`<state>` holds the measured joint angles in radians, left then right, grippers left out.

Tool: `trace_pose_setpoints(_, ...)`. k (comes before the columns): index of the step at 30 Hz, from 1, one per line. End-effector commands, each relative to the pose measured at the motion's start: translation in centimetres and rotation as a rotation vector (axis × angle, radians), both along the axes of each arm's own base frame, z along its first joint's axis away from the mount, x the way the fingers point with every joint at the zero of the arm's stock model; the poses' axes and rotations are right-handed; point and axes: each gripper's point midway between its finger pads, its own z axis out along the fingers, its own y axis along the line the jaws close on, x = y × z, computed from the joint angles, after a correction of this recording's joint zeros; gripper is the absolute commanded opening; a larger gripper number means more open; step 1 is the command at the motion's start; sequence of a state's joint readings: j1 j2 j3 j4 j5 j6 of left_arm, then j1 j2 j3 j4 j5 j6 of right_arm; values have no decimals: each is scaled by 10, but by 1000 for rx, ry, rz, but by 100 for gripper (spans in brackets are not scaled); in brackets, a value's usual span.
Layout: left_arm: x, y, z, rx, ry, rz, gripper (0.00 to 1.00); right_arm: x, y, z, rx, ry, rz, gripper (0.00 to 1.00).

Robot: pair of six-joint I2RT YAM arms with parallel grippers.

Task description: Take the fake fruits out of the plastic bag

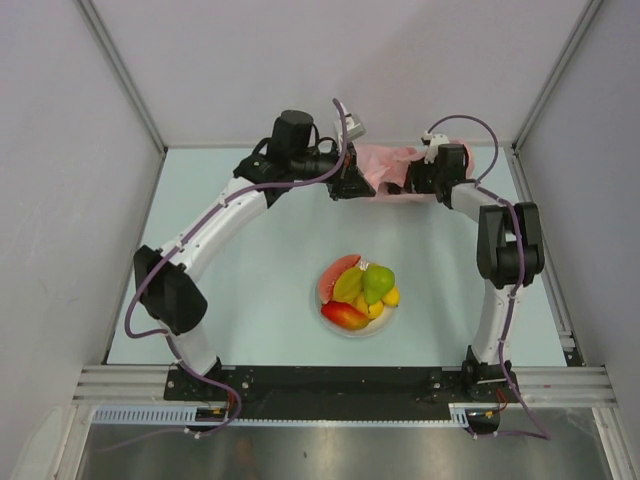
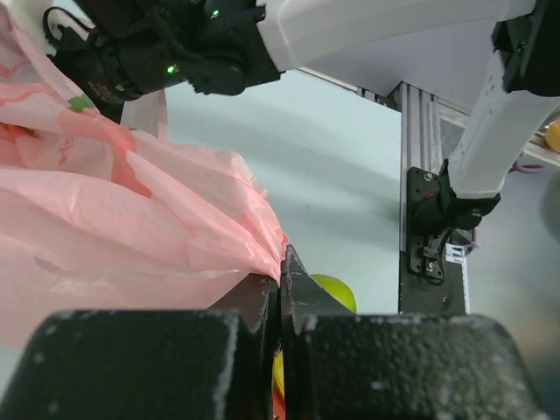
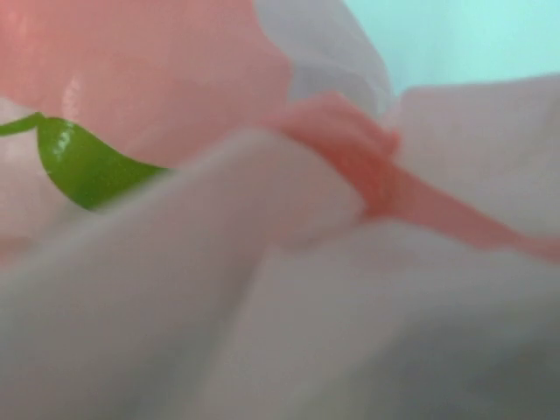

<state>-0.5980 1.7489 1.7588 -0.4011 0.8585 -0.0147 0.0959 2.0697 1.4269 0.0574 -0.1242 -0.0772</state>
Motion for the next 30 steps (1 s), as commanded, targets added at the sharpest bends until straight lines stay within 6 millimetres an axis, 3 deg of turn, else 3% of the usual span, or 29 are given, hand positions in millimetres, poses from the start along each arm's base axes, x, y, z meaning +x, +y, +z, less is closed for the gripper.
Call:
trace_pose_setpoints(1,2,-3,3,-1,-49,4,0,5,-9,89,75,-139,35,51)
trace_pose_setpoints(3,7,-5,-4,6,-36,16,0,-12,-4,126,114,-163,81,47)
trace_pose_setpoints(6,18,-8,-7,8,-27,57,0,-42,13,153,190,-148,194,47)
trace_pose_setpoints(7,23,-11,-11,12,-16,63,0,-58,23,175,220,-174,264,47)
trace_pose_setpoints(9,30,-16,-4,-7,-22,71,0,-83,35,179,250,-134,341,47)
trace_pose_setpoints(11,37,-21,0,-22,-22,81,0,-108,46,196,277,-146,430,48)
trace_pose_setpoints(13,41,-23,1,-25,-21,88,0,-133,53,191,285,-92,493,47)
trace_pose_setpoints(14,44,-24,3,-25,-26,96,0,-147,55,203,275,-109,517,47)
trace_pose_setpoints(15,46,-23,4,-24,-31,105,0,-163,59,196,275,-67,541,47)
trace_pose_setpoints(17,50,-20,1,-13,-32,119,1,-189,62,209,217,-111,601,47)
trace_pose_setpoints(19,54,-16,-1,-8,-21,133,0,-219,74,203,191,-83,657,47)
trace_pose_setpoints(20,60,-12,-2,-9,-12,150,0,-236,79,215,128,-150,717,47)
trace_pose_setpoints(22,68,-9,-6,-21,39,170,0,-271,104,197,55,-123,839,47)
trace_pose_setpoints(24,79,-3,-6,-46,75,183,0,-296,118,193,-14,-160,951,50)
trace_pose_setpoints(25,83,0,-4,-62,106,194,0,-313,135,186,-31,-151,1031,49)
trace_pose_setpoints(28,91,8,4,-88,104,205,0,-337,167,169,-102,-152,1200,49)
trace_pose_setpoints(30,94,13,7,-90,91,212,0,-337,179,159,-180,-183,1275,49)
